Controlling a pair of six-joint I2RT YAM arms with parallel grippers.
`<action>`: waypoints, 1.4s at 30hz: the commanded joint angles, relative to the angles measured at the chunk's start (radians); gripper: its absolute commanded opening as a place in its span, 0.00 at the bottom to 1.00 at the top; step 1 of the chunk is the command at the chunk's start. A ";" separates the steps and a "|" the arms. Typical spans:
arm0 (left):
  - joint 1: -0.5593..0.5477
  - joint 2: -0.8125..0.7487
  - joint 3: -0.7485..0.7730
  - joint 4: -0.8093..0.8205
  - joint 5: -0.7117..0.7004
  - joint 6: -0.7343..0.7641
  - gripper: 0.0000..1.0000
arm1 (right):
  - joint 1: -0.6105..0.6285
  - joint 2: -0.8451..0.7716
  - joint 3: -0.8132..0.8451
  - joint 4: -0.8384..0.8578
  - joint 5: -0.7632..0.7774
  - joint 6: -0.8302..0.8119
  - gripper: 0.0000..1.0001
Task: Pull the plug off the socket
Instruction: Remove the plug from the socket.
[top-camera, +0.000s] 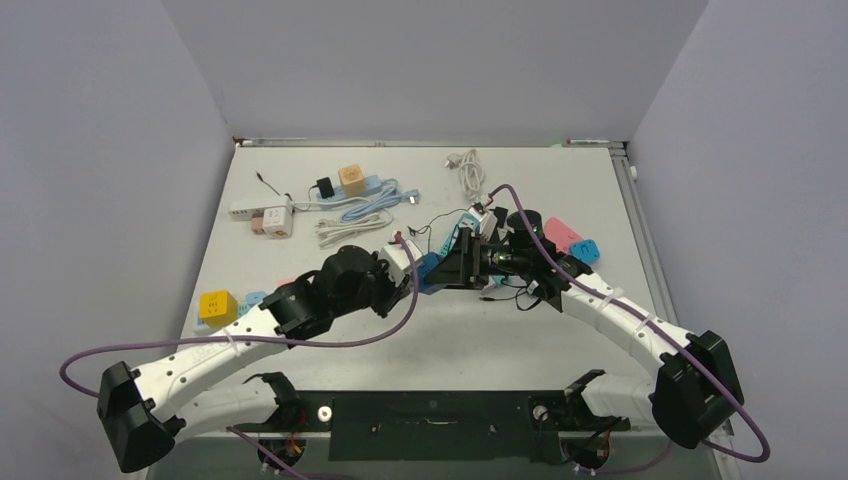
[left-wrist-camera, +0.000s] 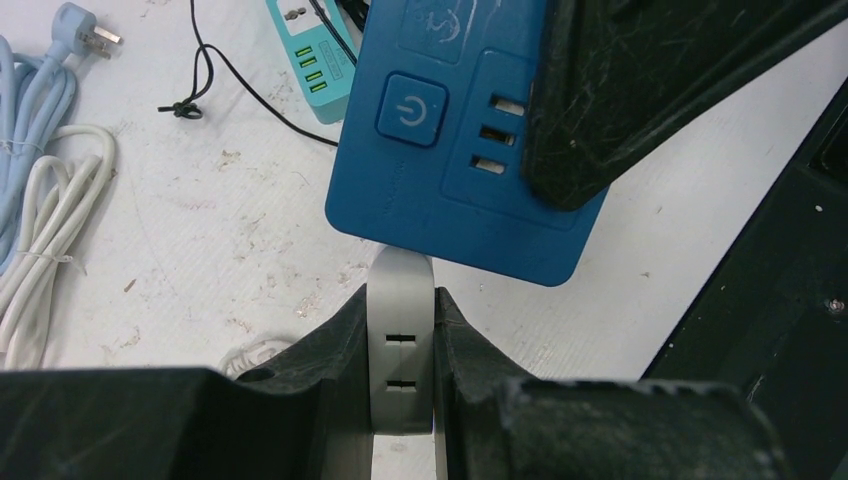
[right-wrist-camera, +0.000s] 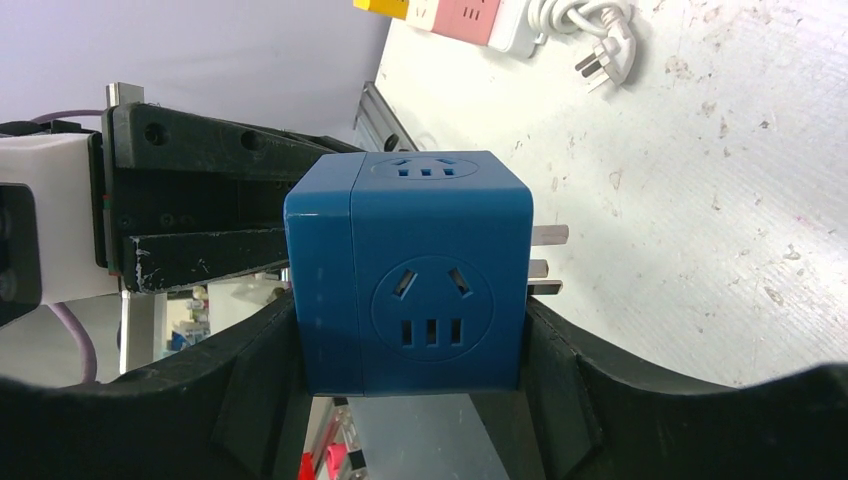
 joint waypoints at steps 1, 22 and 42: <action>0.053 0.000 0.054 -0.030 -0.156 -0.015 0.00 | -0.020 -0.050 -0.027 -0.061 0.017 -0.046 0.05; 0.007 -0.029 0.033 -0.001 -0.045 0.021 0.00 | -0.016 -0.055 -0.013 -0.046 0.056 -0.022 0.05; -0.096 -0.006 0.032 -0.029 -0.149 0.046 0.00 | -0.098 0.015 -0.018 -0.051 0.007 -0.078 0.05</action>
